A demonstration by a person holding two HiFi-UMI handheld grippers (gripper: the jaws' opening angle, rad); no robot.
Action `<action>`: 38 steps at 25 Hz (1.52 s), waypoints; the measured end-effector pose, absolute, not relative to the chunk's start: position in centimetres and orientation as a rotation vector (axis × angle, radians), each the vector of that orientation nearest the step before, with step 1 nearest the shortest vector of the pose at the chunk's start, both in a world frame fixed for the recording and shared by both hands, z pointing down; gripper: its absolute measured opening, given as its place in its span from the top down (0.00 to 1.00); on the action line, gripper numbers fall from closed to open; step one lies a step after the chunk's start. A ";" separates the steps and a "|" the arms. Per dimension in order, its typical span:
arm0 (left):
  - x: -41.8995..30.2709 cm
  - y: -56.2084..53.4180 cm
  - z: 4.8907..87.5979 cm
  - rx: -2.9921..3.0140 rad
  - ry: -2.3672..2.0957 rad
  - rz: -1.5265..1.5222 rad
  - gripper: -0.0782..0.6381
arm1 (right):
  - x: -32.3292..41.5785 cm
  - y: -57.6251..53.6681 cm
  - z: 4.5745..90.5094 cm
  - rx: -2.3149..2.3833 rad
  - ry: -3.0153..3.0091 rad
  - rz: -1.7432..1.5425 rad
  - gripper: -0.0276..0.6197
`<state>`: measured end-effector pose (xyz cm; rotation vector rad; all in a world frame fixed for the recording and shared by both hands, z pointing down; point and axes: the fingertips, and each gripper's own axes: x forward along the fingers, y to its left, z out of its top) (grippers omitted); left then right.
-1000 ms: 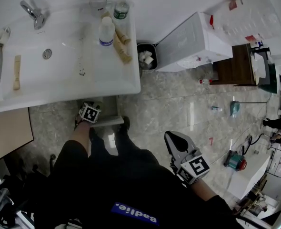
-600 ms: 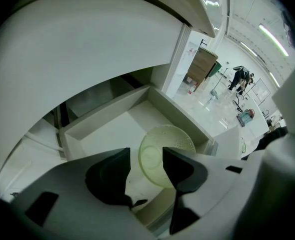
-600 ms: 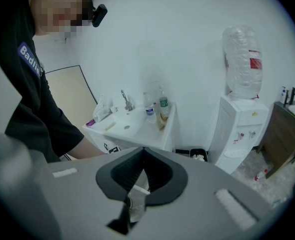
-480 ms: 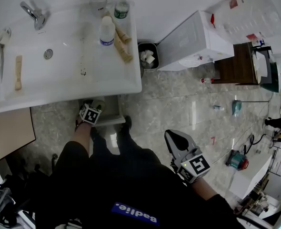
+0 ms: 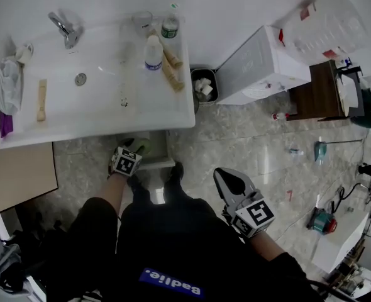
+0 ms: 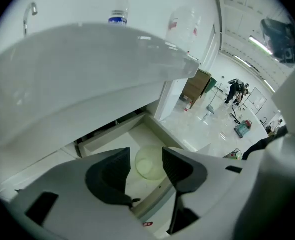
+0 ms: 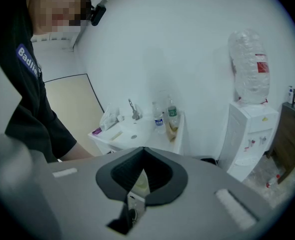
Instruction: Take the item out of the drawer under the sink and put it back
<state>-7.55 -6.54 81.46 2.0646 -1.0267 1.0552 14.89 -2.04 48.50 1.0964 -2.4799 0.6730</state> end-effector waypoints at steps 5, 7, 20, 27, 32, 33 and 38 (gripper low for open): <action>-6.7 -5.8 76.2 2.172 -1.050 0.969 0.64 | 13.3 -1.9 47.2 1.087 -2.547 0.648 0.95; -5.9 -5.5 73.5 2.228 -1.047 0.912 0.64 | 12.6 -1.8 46.7 1.086 -2.572 0.641 0.95; -1.8 -1.8 50.0 2.615 -1.001 0.398 0.79 | 7.4 -1.3 42.7 1.021 -2.713 0.542 0.95; -2.1 -0.5 41.4 2.729 -0.997 0.242 0.88 | 4.3 -0.8 40.5 0.939 -2.791 0.466 0.95; -2.8 0.4 35.4 2.788 -0.977 0.123 0.88 | 1.9 0.5 38.2 0.820 -2.883 0.388 0.95; -2.8 0.6 34.4 2.795 -0.974 0.102 0.88 | 1.6 0.8 37.8 0.800 -2.905 0.382 0.95; -3.1 1.0 32.6 2.783 -0.979 0.043 0.88 | 0.9 1.1 36.3 0.769 -2.983 0.381 0.95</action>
